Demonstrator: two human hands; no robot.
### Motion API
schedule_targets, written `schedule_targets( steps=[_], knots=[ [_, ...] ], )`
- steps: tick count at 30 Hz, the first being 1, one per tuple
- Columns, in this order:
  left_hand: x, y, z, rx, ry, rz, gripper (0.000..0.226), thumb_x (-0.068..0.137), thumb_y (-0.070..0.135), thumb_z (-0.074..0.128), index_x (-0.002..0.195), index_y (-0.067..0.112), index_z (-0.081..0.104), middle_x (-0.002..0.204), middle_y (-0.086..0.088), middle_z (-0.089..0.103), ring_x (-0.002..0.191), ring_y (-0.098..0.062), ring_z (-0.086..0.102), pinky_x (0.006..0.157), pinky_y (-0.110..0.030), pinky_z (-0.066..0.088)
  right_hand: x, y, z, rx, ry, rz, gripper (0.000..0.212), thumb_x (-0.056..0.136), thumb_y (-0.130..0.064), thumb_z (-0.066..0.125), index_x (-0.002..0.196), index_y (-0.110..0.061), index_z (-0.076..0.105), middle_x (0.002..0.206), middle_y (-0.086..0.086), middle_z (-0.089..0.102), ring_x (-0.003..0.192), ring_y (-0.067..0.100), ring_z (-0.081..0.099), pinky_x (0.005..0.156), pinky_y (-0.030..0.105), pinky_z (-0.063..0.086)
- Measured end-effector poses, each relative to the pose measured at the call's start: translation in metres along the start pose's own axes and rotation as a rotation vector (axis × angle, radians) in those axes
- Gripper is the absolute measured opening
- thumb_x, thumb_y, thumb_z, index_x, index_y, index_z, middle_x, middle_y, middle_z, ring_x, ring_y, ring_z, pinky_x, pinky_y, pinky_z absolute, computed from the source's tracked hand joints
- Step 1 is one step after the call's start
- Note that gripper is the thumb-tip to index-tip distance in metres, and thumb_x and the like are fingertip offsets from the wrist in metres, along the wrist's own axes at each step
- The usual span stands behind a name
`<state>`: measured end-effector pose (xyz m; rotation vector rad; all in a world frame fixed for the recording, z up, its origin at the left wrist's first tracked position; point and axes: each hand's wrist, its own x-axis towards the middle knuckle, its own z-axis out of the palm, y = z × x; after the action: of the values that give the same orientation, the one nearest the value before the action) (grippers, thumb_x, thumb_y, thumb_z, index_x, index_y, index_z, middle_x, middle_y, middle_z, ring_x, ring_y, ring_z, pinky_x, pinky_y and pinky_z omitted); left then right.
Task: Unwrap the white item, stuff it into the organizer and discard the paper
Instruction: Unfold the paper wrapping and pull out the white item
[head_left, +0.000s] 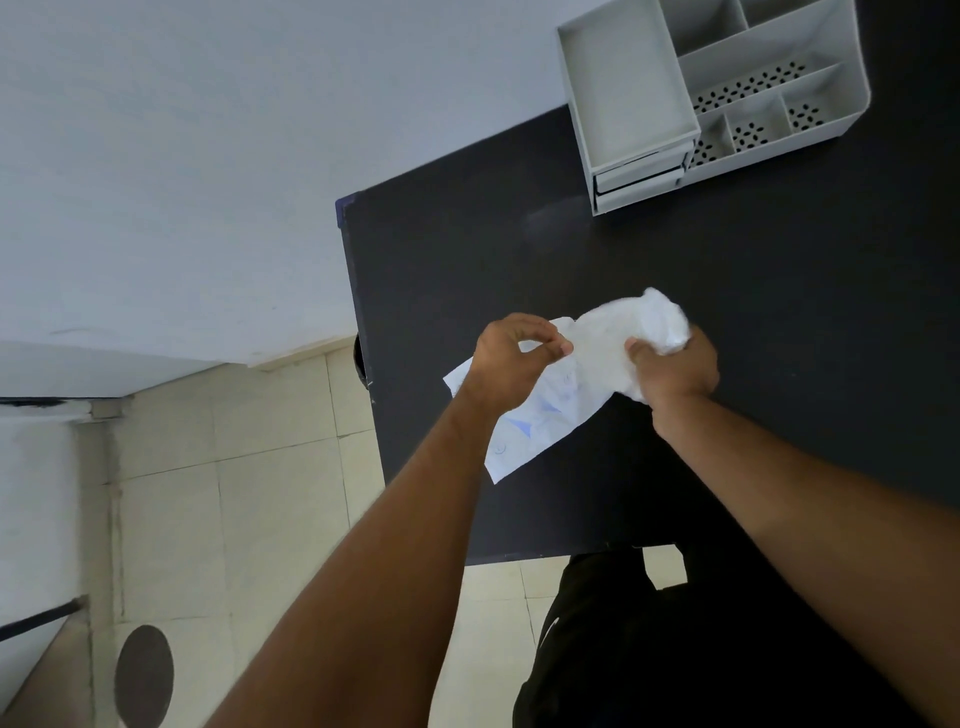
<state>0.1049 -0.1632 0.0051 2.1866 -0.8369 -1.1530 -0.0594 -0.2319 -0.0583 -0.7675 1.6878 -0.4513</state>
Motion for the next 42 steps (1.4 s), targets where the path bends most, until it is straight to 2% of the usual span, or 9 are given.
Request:
schedule_targets(
  steps=[5,8,14,20,28,31,35,38,42],
  knots=[
    [0.006,-0.006,-0.022,0.001,0.002,-0.053,0.003,0.087,0.027,0.079,0.086,0.024,0.079,0.094,0.015,0.074,0.095,0.0,0.067,0.089,-0.021,0.045,0.004,-0.009,-0.008,0.055,-0.056,-0.014,0.058,0.081,-0.022,0.082,0.134,-0.025,0.058,0.118,-0.006,0.064,0.104,0.015,0.063,0.087,0.032,0.054],
    [0.006,-0.004,-0.016,0.037,-0.056,-0.033,0.008,0.087,0.027,0.079,0.092,0.02,0.08,0.094,0.014,0.075,0.096,0.0,0.066,0.087,-0.017,0.043,0.001,-0.013,-0.003,0.08,-0.116,-0.041,0.059,0.08,-0.021,0.083,0.133,-0.027,0.058,0.117,-0.01,0.064,0.103,0.012,0.063,0.086,0.033,0.054],
    [0.005,-0.003,-0.002,0.185,-0.051,0.04,0.013,0.089,0.027,0.076,0.101,0.022,0.08,0.112,0.006,0.075,0.106,-0.009,0.067,0.096,-0.026,0.05,-0.002,-0.016,-0.006,0.129,-0.143,-0.103,0.05,0.083,-0.02,0.08,0.127,-0.029,0.059,0.108,-0.016,0.064,0.098,0.005,0.064,0.085,0.028,0.053],
    [0.006,-0.01,0.003,0.271,0.009,0.087,0.022,0.101,0.018,0.06,0.115,0.015,0.076,0.117,0.002,0.074,0.104,-0.011,0.066,0.098,-0.024,0.051,0.001,-0.023,-0.025,0.172,-0.096,-0.132,0.048,0.085,-0.021,0.078,0.128,-0.029,0.058,0.101,-0.018,0.062,0.092,0.001,0.062,0.076,0.018,0.049],
    [0.006,-0.009,0.017,0.227,0.057,0.041,0.017,0.096,0.013,0.066,0.112,0.018,0.07,0.105,0.0,0.073,0.091,-0.013,0.07,0.079,-0.021,0.054,0.0,-0.017,-0.034,0.161,-0.186,-0.095,0.04,0.084,-0.019,0.078,0.117,-0.032,0.058,0.101,-0.016,0.065,0.093,0.0,0.064,0.073,0.021,0.053],
    [0.005,-0.007,0.019,0.247,0.035,0.051,0.024,0.094,0.013,0.067,0.116,0.022,0.061,0.102,-0.004,0.075,0.088,-0.02,0.071,0.077,-0.03,0.059,-0.002,-0.014,-0.033,0.162,-0.187,-0.08,0.039,0.085,-0.019,0.077,0.117,-0.029,0.058,0.098,-0.016,0.063,0.087,-0.001,0.062,0.069,0.02,0.051],
    [0.004,-0.001,0.02,0.32,-0.023,0.054,0.053,0.092,0.012,0.071,0.134,0.028,0.042,0.096,-0.002,0.074,0.085,-0.017,0.07,0.081,-0.03,0.057,-0.004,-0.014,-0.035,0.139,-0.217,-0.081,0.036,0.085,-0.02,0.077,0.11,-0.035,0.056,0.098,-0.016,0.064,0.087,-0.001,0.063,0.067,0.021,0.052],
    [0.004,0.0,0.021,0.331,-0.051,0.077,0.069,0.088,0.014,0.077,0.14,0.031,0.036,0.107,0.001,0.072,0.095,-0.014,0.067,0.084,-0.027,0.052,-0.004,-0.016,-0.037,0.115,-0.235,-0.087,0.033,0.085,-0.019,0.076,0.103,-0.04,0.057,0.099,-0.015,0.066,0.088,0.001,0.065,0.066,0.022,0.053],
    [0.003,-0.003,0.019,0.324,-0.066,0.108,0.07,0.078,0.026,0.087,0.134,0.03,0.045,0.125,0.002,0.064,0.109,-0.015,0.059,0.095,-0.035,0.051,-0.006,-0.018,-0.039,0.085,-0.255,-0.106,0.035,0.087,-0.018,0.074,0.095,-0.045,0.054,0.096,-0.017,0.064,0.084,-0.001,0.063,0.064,0.02,0.051]
  ],
)
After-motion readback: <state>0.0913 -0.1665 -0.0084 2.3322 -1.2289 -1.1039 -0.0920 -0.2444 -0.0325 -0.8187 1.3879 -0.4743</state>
